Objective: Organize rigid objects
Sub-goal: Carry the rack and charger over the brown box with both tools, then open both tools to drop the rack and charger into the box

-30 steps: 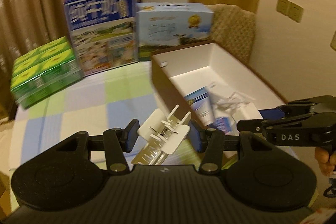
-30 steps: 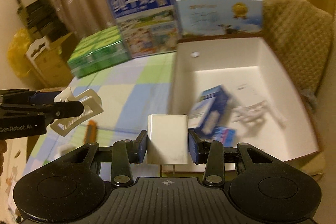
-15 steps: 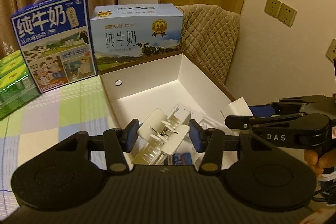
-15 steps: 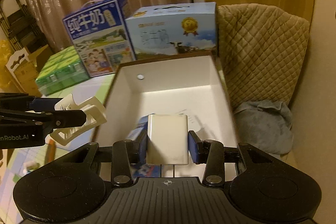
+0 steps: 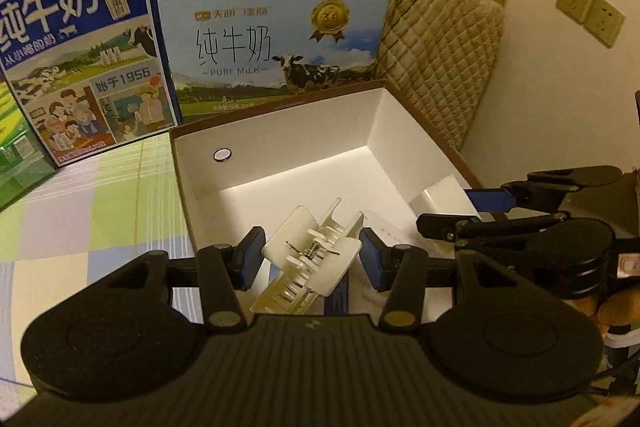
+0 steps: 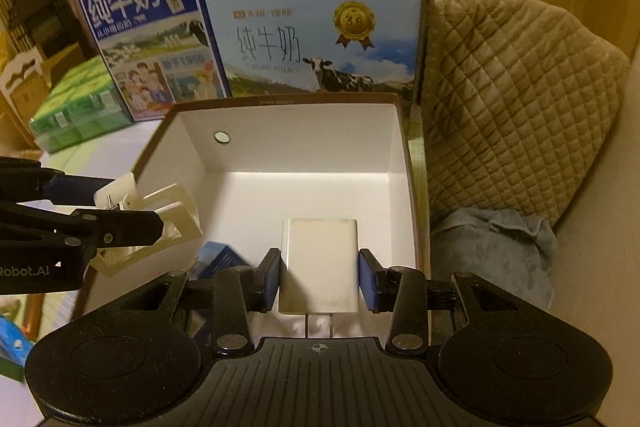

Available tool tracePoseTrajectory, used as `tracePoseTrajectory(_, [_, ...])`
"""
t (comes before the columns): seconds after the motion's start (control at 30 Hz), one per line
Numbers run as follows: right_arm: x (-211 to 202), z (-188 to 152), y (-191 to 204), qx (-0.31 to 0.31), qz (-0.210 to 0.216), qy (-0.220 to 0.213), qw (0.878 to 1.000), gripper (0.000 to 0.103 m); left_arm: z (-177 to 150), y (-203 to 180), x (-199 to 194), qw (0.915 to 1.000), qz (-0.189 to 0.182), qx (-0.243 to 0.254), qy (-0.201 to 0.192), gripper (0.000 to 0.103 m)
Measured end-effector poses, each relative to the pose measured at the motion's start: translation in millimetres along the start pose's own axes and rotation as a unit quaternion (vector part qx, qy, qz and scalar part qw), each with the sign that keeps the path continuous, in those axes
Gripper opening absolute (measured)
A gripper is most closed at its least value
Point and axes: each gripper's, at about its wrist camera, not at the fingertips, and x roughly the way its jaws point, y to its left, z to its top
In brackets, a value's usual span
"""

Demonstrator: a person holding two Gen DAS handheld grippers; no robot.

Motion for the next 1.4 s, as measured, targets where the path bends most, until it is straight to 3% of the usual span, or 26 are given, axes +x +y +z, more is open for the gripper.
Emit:
tracePoseTrajectory(0.4, [69.7, 33.4, -9.1, -0.048, -0.023, 0.028, 0.998, 0.038, 27.2, 16.3, 64.0, 0.9993, 0.033, -0.01, 0.016, 0.047])
tracePoseTrajectory(0.7, [86.2, 44.3, -7.2, -0.078, -0.037, 0.026, 0.996, 0.038, 32.9, 26.3, 92.6, 0.9987, 0.033, -0.026, 0.028, 0.047])
tracePoseTrajectory(0.83, [89.9, 48.3, -8.1, -0.083, -0.038, 0.022, 0.996, 0.038, 34.8, 29.9, 96.4, 0.9984, 0.043, -0.028, 0.024, 0.056])
tracePoseTrajectory(1.13, [86.8, 53.4, -12.0, -0.063, -0.03, -0.002, 0.998, 0.038, 34.0, 34.9, 91.1, 0.9987, 0.033, -0.032, 0.021, 0.057])
tracePoseTrajectory(1.4, [66.8, 50.5, -16.5, -0.045, -0.014, -0.016, 0.999, 0.048, 29.2, 35.0, 73.1, 0.9991, 0.02, -0.036, 0.015, 0.057])
